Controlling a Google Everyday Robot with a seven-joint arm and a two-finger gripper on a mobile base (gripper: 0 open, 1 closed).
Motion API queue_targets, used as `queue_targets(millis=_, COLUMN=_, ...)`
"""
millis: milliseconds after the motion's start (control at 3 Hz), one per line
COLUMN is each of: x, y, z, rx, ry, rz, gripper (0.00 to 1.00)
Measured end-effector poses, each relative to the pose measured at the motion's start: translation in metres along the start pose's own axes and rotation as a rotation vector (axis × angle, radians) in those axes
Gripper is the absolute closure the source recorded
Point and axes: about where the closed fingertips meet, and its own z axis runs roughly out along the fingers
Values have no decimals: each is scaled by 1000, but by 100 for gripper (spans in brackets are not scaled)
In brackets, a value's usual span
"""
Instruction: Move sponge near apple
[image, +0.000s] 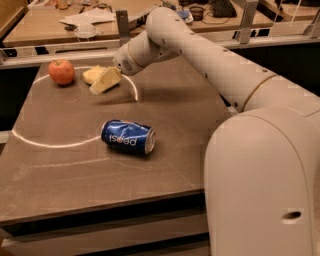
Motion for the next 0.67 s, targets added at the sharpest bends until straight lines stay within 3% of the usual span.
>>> queue_targets(millis=333, x=1, y=3, z=-14, rx=24, ry=-16, rz=33, gripper=0)
queue_targets(millis=667, x=20, y=-26, z=-75, rx=178, ry=-86, rz=101, gripper=0)
